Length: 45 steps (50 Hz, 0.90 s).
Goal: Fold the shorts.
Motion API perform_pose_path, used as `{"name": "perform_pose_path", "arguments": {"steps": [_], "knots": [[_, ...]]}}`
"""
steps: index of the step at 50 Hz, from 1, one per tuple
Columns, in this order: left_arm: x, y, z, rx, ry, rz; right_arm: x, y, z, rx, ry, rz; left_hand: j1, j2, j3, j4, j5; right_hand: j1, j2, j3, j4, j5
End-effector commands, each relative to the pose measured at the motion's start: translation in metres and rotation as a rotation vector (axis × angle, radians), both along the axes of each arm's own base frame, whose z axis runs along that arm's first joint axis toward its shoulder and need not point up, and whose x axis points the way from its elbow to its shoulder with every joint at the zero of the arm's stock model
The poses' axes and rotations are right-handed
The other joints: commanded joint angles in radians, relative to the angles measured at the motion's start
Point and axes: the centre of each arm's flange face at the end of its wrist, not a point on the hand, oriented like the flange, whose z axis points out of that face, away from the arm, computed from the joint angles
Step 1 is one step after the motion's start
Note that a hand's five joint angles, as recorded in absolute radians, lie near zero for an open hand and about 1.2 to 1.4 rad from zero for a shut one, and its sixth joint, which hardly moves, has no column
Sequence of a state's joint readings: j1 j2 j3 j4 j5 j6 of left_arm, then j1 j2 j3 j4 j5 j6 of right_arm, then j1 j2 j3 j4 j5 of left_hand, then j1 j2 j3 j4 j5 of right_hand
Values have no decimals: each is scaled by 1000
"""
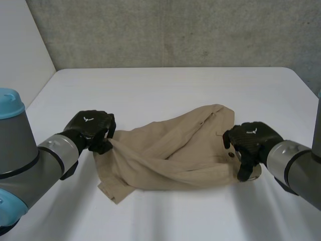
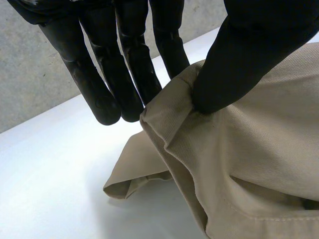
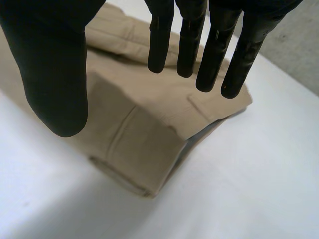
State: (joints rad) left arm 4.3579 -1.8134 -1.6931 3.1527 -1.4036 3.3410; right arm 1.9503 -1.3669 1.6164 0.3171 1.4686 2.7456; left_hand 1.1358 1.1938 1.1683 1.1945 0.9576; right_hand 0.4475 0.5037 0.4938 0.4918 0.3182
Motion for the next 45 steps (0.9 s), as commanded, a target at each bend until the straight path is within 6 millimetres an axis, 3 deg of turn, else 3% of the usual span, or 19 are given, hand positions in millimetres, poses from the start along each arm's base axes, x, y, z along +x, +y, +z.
{"name": "perform_pose_path", "arguments": {"steps": [1, 2, 7, 12, 15, 20, 21, 22, 23, 24, 26, 27, 28, 31, 35, 37, 43, 44, 45], "knots": [[-1, -4, -2, 2, -1, 2, 0, 7, -15, 38, 18, 9, 260, 202, 228, 202, 264, 107, 51, 61, 63, 62], [-1, -4, -2, 2, -1, 0, 0, 6, -17, 37, 21, 8, 260, 202, 228, 202, 264, 133, 77, 87, 89, 88], [-1, -4, -2, 2, -4, 2, 2, -8, -24, -48, 29, 15, 260, 202, 228, 202, 264, 946, 890, 900, 902, 901], [-3, -7, 1, -17, -12, -6, 12, -27, -9, -217, 2, 37, 260, 202, 228, 202, 264, 949, 893, 902, 904, 904], [-7, -21, 17, -95, 2, -7, 23, -47, 19, -377, -48, 38, 260, 202, 228, 202, 264, 949, 893, 902, 904, 904], [-15, -54, 97, -358, 102, 59, 33, -76, 78, -622, -135, -8, 260, 202, 228, 202, 264, 949, 893, 902, 904, 904], [-14, -60, 122, -435, 137, 97, 36, -83, 108, -726, -180, -31, 260, 202, 228, 202, 264, 949, 893, 902, 904, 904], [-14, -60, 122, -435, 137, 97, 37, -85, 122, -775, -202, -41, 260, 202, 228, 202, 264, 949, 893, 902, 904, 904], [-13, -62, 138, -481, 159, 120, 38, -88, 149, -867, -248, -61, 260, 202, 228, 202, 264, 949, 893, 902, 904, 904], [-8, -60, 173, -585, 215, 161, 38, -88, 163, -915, -268, -71, 260, 202, 228, 202, 264, 949, 893, 902, 904, 904], [0, -47, 221, -731, 310, 194, 37, -87, 194, -1013, -313, -89, 260, 202, 228, 202, 264, 949, 893, 902, 904, 904], [4, -38, 238, -779, 354, 194, 37, -86, 202, -1031, -322, -92, 260, 202, 228, 202, 264, 949, 893, 902, 904, 904], [4, -38, 239, -779, 355, 194, 36, -86, 207, -1042, -324, -96, 260, 202, 228, 202, 264, 949, 893, 902, 904, 904], [6, -24, 251, -804, 394, 178, 35, -86, 208, -1025, -314, -96, 260, 202, 228, 202, 264, 949, 893, 902, 904, 904], [5, -13, 224, -721, 360, 141, 37, -89, 190, -929, -263, -85, 260, 202, 228, 202, 264, 949, 893, 902, 904, 904], [6, -6, 216, -699, 350, 131, 39, -90, 166, -839, -222, -73, 260, 202, 228, 202, 264, 949, 893, 902, 904, 904], [11, 10, 172, -584, 292, 121, 42, -84, 119, -695, -160, -44, 260, 202, 228, 202, 264, 949, 893, 902, 904, 904], [12, 12, 165, -563, 282, 120, 42, -84, 118, -695, -160, -44, 260, 202, 228, 202, 264, 949, 893, 902, 904, 904], [12, 12, 165, -563, 282, 120, 39, -78, 86, -600, -116, -33, 260, 202, 228, 202, 264, 949, 893, 902, 904, 904]]}}
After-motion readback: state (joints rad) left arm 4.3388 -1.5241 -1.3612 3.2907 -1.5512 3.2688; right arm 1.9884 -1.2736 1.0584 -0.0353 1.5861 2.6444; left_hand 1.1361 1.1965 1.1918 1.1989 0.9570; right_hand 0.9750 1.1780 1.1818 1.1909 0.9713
